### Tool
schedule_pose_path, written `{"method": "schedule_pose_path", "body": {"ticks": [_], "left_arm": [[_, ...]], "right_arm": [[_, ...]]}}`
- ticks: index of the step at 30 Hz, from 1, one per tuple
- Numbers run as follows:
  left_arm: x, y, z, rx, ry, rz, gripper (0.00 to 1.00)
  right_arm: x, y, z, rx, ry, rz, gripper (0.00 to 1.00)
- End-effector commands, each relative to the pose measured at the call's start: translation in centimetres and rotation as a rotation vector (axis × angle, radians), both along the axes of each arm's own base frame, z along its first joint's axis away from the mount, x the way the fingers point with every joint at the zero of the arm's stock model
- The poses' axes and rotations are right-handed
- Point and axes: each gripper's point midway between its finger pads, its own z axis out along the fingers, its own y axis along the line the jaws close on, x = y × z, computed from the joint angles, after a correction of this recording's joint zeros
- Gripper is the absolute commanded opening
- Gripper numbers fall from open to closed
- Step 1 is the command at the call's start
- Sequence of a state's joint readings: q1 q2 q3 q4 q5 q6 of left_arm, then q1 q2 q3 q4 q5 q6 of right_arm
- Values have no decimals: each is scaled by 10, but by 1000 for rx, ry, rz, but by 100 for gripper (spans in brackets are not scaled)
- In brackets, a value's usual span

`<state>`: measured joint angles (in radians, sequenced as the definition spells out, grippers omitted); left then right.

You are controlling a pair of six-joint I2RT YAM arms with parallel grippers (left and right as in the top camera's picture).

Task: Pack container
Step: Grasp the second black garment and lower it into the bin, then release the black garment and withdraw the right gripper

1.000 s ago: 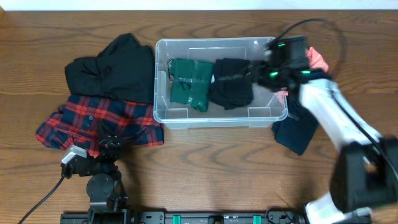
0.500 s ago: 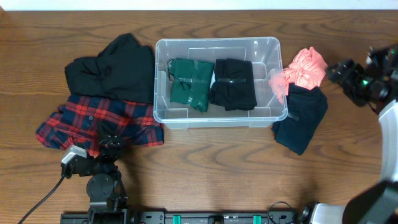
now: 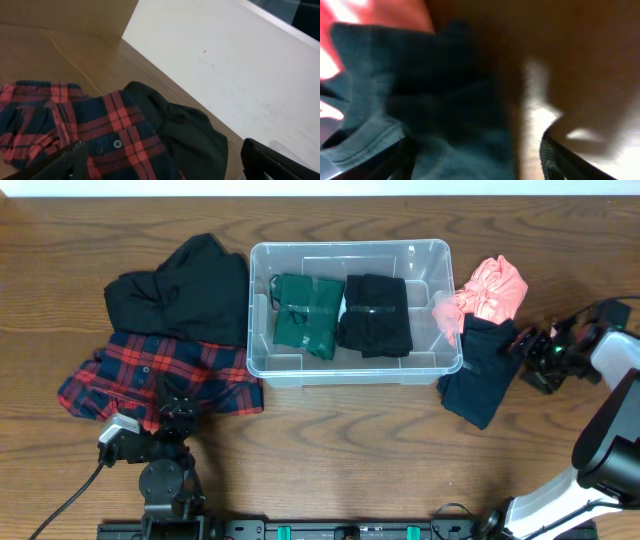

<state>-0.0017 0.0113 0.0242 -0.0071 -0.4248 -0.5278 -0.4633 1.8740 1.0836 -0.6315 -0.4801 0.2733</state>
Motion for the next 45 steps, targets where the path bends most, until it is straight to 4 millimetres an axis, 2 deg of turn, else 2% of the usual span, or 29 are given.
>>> {"method": "schedule_pose_path", "body": {"ticks": [1,5,7,9,11,14,16,20,22,25,28,33,35,38,41,45], "left_arm": [[0,1,-17,-1,53,5,98],[-1,1,-17,-1,53,5,98],[0,1,-17,-1,53,5,98],[0,1,-17,-1,53,5,98],[0,1,-17,-1,53,5,98],[0,1,-17,-1,53,5,98],[0,1,-17,-1,53,5,98],[0,1,-17,-1,53,5,98],[0,1,-17,-1,53,5,98],[0,1,-17,-1,53,5,98],[0,1,-17,-1,53,5,98],[0,1,-17,-1,53,5,98],[0,1,-17,-1,53,5,98],[0,1,-17,-1,53,5,98],[0,1,-17,-1,53,5,98],[0,1,-17,-1,53,5,98]], "right_arm": [[-15,26,-21,51,24,48,63],[-20,31,-29,59,15,55,23],[-18,32,-22,64,-4,63,15],[-15,32,-3,76,-51,63,13],[-10,30,25,54,-122,64,11],[-5,29,87,-18,-264,76,8],[-6,36,130,-60,-364,98,3],[-18,73,218,-128,-608,190,1],[-27,95,248,-141,-706,234,1],[-36,125,274,-128,-797,293,1],[-34,152,281,-93,-830,344,1],[-1,201,278,-30,-872,397,1],[17,216,269,0,-868,401,1],[43,230,244,32,-836,402,2],[70,231,204,56,-757,367,3],[85,227,150,88,-621,323,2]]}}
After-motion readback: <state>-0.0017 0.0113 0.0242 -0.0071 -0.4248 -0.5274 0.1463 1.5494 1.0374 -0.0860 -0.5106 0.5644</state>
